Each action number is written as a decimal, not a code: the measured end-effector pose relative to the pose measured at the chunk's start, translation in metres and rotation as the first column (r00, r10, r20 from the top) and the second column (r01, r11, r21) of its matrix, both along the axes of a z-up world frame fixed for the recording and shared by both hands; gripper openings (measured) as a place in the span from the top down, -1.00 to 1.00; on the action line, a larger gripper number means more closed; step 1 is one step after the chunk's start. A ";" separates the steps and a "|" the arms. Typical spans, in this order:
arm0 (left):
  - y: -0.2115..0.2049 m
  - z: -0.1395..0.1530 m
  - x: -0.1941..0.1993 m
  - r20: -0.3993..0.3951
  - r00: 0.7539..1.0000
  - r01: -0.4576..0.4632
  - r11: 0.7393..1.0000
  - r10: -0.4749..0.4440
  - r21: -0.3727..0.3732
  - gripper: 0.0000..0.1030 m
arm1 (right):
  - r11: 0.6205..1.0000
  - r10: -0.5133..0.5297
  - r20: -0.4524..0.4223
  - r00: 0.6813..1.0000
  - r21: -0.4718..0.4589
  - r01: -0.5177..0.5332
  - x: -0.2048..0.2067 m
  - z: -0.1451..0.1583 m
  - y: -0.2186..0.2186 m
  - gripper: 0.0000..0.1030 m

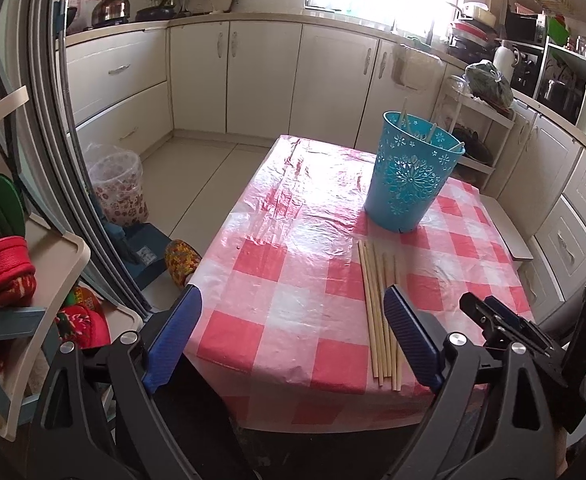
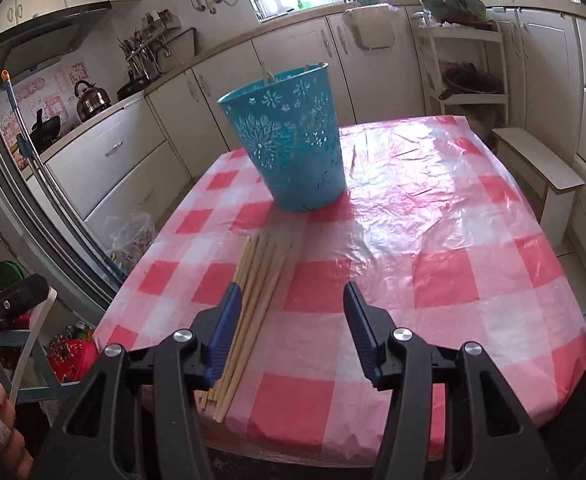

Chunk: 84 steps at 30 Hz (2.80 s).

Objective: Organize utensils
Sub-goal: 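Move the open right tool back toward the chopstick pile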

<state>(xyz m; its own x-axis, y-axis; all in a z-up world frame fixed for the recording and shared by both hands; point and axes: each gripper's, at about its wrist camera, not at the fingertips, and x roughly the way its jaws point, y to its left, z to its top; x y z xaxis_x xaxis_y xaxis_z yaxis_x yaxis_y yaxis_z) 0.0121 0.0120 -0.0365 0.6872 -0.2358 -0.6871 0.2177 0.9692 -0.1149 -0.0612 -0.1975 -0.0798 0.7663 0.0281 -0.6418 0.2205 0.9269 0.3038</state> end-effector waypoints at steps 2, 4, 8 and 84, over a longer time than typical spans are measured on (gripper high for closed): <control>0.005 0.001 -0.002 -0.001 1.000 -0.006 1.000 0.006 -0.005 -0.72 | 1.000 0.010 -0.002 1.000 -0.005 -0.010 -0.003 -0.002 0.006 -0.01; 0.009 0.002 -0.003 0.000 1.000 -0.016 1.000 0.016 -0.007 -0.73 | 1.000 0.022 -0.002 1.000 -0.010 -0.022 -0.001 -0.001 0.011 -0.03; 0.017 0.003 -0.004 -0.004 1.000 -0.028 0.999 0.028 -0.019 -0.74 | 0.999 0.039 -0.007 0.999 -0.019 -0.039 -0.001 -0.004 0.022 -0.08; 0.097 -0.032 0.017 -0.150 0.973 -0.182 0.983 0.177 -0.020 -0.79 | 0.992 0.090 -0.091 0.992 -0.077 -0.097 0.013 -0.022 0.046 0.25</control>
